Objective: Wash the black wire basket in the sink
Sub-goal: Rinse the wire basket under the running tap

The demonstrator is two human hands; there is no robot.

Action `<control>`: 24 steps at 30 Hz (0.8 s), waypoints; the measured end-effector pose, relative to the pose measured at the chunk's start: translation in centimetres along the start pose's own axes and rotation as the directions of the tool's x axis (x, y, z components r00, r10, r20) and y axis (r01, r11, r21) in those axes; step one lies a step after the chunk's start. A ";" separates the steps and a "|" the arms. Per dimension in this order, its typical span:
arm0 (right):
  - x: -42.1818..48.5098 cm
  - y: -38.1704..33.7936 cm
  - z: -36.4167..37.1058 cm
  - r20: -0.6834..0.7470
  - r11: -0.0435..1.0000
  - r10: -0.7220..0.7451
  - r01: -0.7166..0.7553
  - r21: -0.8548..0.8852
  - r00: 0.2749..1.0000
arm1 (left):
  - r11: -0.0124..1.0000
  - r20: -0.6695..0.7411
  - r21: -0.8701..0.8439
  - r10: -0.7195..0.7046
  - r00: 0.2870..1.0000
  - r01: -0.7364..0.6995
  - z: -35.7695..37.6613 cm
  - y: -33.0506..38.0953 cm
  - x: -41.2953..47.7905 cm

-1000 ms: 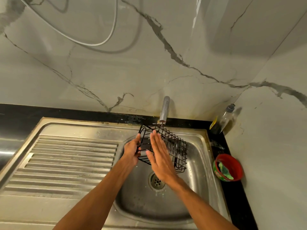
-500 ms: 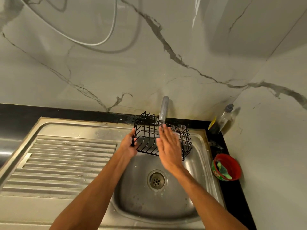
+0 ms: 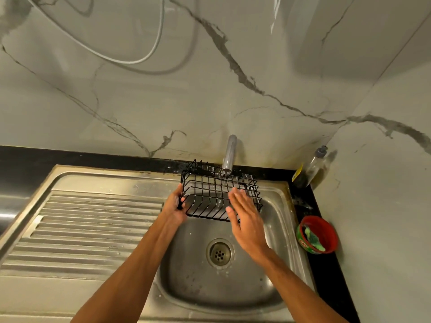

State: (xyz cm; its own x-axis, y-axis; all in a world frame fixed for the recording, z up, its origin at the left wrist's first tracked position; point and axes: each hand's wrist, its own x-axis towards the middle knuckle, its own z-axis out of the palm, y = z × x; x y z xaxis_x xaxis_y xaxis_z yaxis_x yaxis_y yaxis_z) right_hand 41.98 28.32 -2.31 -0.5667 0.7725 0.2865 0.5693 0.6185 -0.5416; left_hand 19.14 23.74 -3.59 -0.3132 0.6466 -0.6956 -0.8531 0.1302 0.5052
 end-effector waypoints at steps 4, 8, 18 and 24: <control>0.0 0.8 -0.6 -0.102 0.991 0.083 -0.072 0.109 0.991 | 1.000 0.024 0.024 0.017 1.000 -0.017 0.1 0.1 -0.5; 0.1 -1.7 0.6 -0.017 0.995 -0.103 0.103 -0.004 0.995 | 1.000 0.046 0.016 0.014 0.999 -0.014 -0.1 -0.4 -0.3; 5.6 2.9 -1.8 0.004 0.929 0.369 -0.369 0.021 0.929 | 0.998 0.096 -0.060 0.040 0.995 -0.034 -2.4 -0.3 -1.7; 6.1 1.3 -4.8 0.582 0.018 0.619 -0.751 0.661 0.527 | 0.997 0.197 0.001 0.074 0.978 -0.075 -3.9 -0.7 -2.5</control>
State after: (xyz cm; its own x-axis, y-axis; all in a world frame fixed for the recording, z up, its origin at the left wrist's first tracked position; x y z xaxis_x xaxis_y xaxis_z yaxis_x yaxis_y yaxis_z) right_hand 42.10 34.54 2.49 -0.2928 0.7064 -0.6444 0.0419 -0.6638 -0.7467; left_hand 18.85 19.10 -4.20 -0.2867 0.7898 -0.5422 -0.8267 0.0820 0.5567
